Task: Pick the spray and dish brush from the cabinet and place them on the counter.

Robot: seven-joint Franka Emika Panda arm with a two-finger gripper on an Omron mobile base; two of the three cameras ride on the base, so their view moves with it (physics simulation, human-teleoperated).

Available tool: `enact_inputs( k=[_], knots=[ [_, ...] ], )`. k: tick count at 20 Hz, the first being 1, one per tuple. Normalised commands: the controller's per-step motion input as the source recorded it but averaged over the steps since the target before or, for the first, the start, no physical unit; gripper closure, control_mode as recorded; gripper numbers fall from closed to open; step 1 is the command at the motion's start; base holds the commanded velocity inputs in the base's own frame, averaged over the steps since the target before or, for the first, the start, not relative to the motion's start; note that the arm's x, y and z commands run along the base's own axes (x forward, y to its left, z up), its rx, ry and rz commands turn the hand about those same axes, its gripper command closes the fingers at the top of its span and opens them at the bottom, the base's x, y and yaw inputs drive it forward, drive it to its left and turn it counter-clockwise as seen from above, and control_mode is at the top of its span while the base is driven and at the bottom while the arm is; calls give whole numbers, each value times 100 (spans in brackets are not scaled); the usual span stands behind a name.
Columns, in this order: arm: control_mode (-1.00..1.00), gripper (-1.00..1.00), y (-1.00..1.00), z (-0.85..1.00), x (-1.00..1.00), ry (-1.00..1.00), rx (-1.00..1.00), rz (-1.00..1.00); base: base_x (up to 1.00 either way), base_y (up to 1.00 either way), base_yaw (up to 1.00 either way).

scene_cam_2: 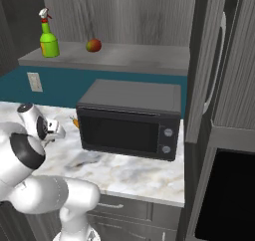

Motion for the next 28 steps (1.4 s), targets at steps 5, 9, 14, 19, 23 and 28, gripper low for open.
enact_inputs(
  k=[5, 9, 14, 19, 23, 28],
  knots=[
    [-100, 100, 0, -33, 23, 4, 0, 0, 0, 0, 0],
    [-100, 100, 0, -39, 28, 6, 0, 0, 0, 0, 0],
    [-100, 100, 0, -34, 19, 0, 1, 0, 0, 0, 0],
    [-100, 100, 5, -32, 11, 0, 1, 0, 0, 0, 0],
    [-100, -100, 14, -19, 0, 7, 3, 1, 0, 0, 0],
    [-100, -100, 3, -7, 0, 4, 1, 1, 0, 0, 0]
  ],
)
